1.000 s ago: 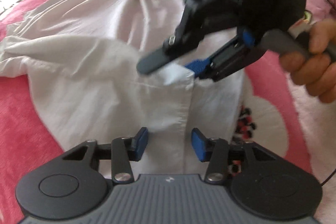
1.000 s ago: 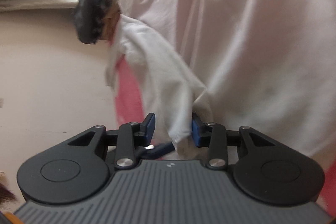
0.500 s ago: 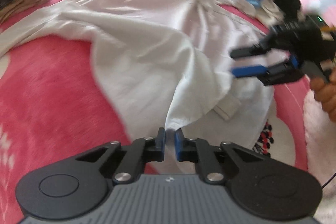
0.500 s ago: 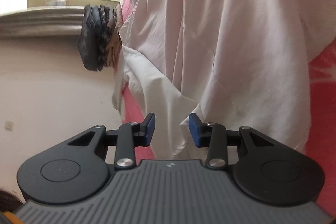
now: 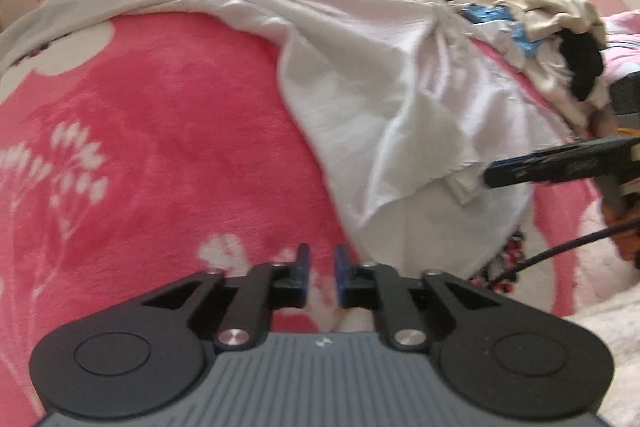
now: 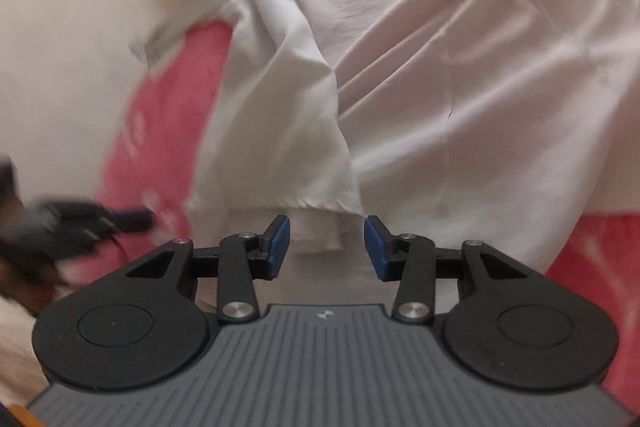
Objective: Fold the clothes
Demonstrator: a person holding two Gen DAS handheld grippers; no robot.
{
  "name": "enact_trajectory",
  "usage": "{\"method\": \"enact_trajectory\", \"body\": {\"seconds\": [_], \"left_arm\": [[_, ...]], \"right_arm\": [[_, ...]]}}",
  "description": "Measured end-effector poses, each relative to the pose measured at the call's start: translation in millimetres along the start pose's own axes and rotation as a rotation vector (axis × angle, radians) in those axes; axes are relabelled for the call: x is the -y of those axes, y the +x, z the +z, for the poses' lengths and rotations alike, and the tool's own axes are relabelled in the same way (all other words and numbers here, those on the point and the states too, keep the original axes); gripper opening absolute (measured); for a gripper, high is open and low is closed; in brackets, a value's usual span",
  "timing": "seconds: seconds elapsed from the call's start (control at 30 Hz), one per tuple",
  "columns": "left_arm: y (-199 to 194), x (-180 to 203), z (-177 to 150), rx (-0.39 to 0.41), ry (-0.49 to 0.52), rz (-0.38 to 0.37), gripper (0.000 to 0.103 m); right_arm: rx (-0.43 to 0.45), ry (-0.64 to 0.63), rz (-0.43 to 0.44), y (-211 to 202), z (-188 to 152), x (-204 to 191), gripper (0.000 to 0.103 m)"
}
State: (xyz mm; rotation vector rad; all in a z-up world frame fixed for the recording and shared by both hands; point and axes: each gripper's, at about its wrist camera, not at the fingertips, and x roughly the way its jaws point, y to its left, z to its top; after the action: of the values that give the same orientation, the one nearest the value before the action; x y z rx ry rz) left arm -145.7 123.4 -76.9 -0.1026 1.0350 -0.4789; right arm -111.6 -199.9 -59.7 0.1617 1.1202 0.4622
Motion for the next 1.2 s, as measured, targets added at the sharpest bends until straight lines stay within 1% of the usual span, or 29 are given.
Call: {"method": "enact_trajectory", "body": {"seconds": [0.03, 0.07, 0.1, 0.13, 0.2, 0.27, 0.3, 0.33, 0.37, 0.4, 0.43, 0.47, 0.5, 0.57, 0.63, 0.73, 0.8, 0.87, 0.93, 1.03, 1.1, 1.17, 1.2], "left_arm": [[2, 4, 2, 0.013, 0.011, -0.01, 0.035], [4, 9, 4, 0.024, 0.025, -0.02, 0.04], [8, 15, 7, 0.027, 0.049, -0.027, 0.048], [13, 22, 10, 0.027, 0.084, -0.026, 0.053], [27, 38, 16, 0.017, 0.166, -0.012, 0.056], [42, 51, 21, -0.001, 0.248, 0.031, 0.056], [48, 57, 22, -0.002, 0.288, 0.048, 0.055], [51, 62, 21, 0.002, 0.318, 0.059, 0.051], [55, 67, 21, 0.006, 0.348, 0.071, 0.048], [59, 72, 20, 0.01, 0.378, 0.083, 0.041], [63, 76, 19, 0.012, 0.403, 0.095, 0.022], [63, 78, 19, 0.011, 0.413, 0.107, 0.012], [63, 79, 18, 0.01, 0.421, 0.119, 0.005], [52, 76, 15, 0.024, 0.401, 0.118, 0.003], [33, 70, 13, 0.038, 0.371, 0.102, 0.003], [7, 59, 1, 0.018, 0.351, 0.133, 0.003], [-3, 50, -11, -0.022, 0.335, 0.164, 0.003], [-5, 42, -23, -0.059, 0.317, 0.191, 0.003], [-4, 36, -33, -0.09, 0.302, 0.215, 0.003], [0, 34, -44, -0.109, 0.317, 0.238, 0.003], [1, 34, -47, -0.111, 0.328, 0.242, 0.003], [0, 33, -48, -0.112, 0.331, 0.24, 0.003], [0, 32, -49, -0.115, 0.331, 0.239, 0.003]], "right_arm": [[-0.003, -0.04, -0.04, 1, -2, -2, 0.041], [-0.002, -0.071, -0.074, 3, -3, -4, 0.041], [-0.002, -0.092, -0.094, 4, -4, -3, 0.041], [-0.002, -0.113, -0.111, 6, -5, -4, 0.041], [0.002, -0.155, -0.13, 12, -3, -7, 0.04], [0.027, -0.217, -0.157, 16, -2, -13, 0.037], [0.041, -0.236, -0.167, 17, -1, -16, 0.03], [0.059, -0.246, -0.168, 16, 0, -18, 0.018], [0.079, -0.244, -0.164, 12, 0, -18, 0.015], [0.102, -0.24, -0.161, 9, 1, -18, 0.012], [0.129, -0.233, -0.162, 5, 2, -17, 0.009], [0.155, -0.23, -0.165, 1, 4, -17, 0.007], [0.186, -0.229, -0.164, -3, 6, -17, 0.006], [0.242, -0.226, -0.143, -13, 10, -19, 0.005], [0.295, -0.224, -0.082, -24, 14, -21, 0.005], [0.336, -0.267, 0.089, -40, 13, -29, 0.005], [0.297, -0.316, 0.193, -38, 10, -38, 0.005], [0.196, -0.367, 0.274, -24, 4, -48, 0.005], [0.08, -0.41, 0.306, -1, -5, -56, 0.006], [-0.073, -0.388, 0.294, 30, -10, -56, 0.008], [-0.121, -0.353, 0.294, 36, -6, -51, 0.009], [-0.101, -0.308, 0.321, 27, 1, -44, 0.009], [-0.07, -0.26, 0.342, 19, 4, -39, 0.014]]}}
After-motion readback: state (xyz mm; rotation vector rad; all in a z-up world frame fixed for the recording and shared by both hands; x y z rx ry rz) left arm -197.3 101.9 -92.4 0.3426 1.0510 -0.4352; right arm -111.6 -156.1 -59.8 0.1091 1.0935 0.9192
